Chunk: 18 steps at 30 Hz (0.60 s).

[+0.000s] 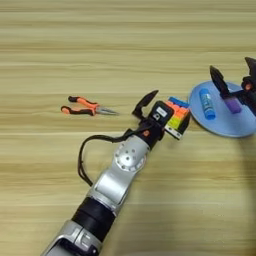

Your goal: Move the objects on the table

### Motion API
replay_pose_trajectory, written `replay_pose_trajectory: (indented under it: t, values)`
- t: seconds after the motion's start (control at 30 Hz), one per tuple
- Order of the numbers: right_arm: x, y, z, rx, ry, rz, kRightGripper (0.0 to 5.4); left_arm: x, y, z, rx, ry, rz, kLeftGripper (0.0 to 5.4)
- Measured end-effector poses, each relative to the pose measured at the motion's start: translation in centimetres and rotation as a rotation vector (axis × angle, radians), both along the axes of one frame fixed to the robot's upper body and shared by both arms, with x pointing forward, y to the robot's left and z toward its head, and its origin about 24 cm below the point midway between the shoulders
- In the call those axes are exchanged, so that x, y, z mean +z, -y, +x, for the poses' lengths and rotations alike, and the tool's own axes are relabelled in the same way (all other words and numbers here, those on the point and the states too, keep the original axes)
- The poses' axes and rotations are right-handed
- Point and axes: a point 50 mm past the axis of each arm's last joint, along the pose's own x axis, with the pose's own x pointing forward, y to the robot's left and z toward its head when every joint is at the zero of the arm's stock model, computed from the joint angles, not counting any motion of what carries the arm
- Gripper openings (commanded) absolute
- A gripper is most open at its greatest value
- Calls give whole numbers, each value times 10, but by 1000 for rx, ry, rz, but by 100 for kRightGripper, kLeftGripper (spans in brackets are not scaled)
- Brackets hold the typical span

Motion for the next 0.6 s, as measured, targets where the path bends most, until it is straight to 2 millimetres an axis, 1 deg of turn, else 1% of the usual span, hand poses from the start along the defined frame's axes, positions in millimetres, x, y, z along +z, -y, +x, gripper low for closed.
replay_pose_trajectory:
  t: [0.17,0.33,0.5,0.6]
  values:
    - [0,0,0,1,0,0,540,5,-14,8,70,-5,-36,537]
    - [0,-1,0,1,-1,0,540,8,-33,18,147,6,-30,537]
    - [-1,-2,0,5,-1,1,540,21,-53,36,213,43,-16,537]
    - [-1,-3,0,6,-2,3,540,21,-63,43,259,34,-5,537]
